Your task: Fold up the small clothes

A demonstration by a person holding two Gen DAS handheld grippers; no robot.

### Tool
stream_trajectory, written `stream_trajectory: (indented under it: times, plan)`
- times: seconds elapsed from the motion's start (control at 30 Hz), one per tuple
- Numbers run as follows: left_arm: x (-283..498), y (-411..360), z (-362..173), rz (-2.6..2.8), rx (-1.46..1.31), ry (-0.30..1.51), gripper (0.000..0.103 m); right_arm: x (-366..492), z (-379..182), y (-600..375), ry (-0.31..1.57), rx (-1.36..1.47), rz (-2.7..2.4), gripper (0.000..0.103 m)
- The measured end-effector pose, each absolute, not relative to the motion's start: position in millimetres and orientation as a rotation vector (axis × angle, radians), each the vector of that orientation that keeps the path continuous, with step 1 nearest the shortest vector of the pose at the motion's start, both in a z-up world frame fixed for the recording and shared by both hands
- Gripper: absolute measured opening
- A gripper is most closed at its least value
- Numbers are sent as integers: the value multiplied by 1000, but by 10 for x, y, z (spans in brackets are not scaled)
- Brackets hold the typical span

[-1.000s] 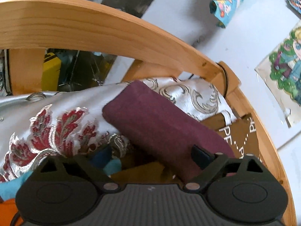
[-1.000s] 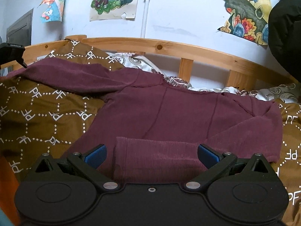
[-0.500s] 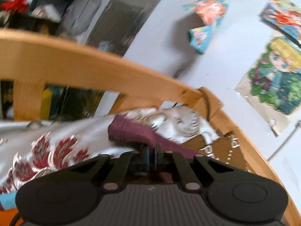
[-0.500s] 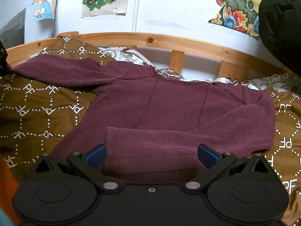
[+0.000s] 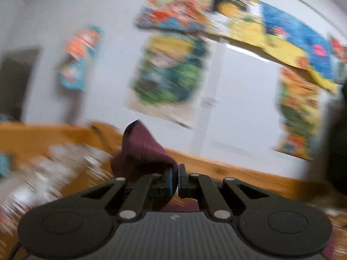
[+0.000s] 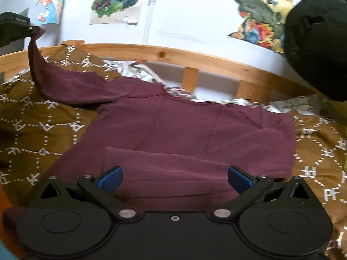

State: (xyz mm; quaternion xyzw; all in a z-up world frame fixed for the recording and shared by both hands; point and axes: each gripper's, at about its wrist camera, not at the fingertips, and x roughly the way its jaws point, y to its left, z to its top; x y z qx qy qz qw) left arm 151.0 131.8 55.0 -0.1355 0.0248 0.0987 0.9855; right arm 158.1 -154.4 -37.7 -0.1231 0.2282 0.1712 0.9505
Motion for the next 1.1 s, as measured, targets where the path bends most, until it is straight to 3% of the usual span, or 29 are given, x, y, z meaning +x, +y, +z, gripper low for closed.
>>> stream_trajectory:
  times: [0.3,0.7,0.9,0.97,1.03,1.1]
  plan:
    - [1523,425,30,-141,-175,310,4,1648,-453,-2105,506,-195,197,102]
    - [1676,277,-342,-330,-132,551,4,1810,-535,-2398,571,-60,208,102]
    - [1679,180,-415,-470,-110,659,11,1895,-412,-2236,538,-74,252,102]
    - [1645,154,-400,-507,-93,661,15,1918,-416,-2204,543,-80,253,102]
    - [1605,154,-367,-514,-81,645,43,1928,-441,-2187,554,-85,251,102]
    - [1582,198,-308,-497,-107,626,63,1938,-468,-2183,567,-83,244,102]
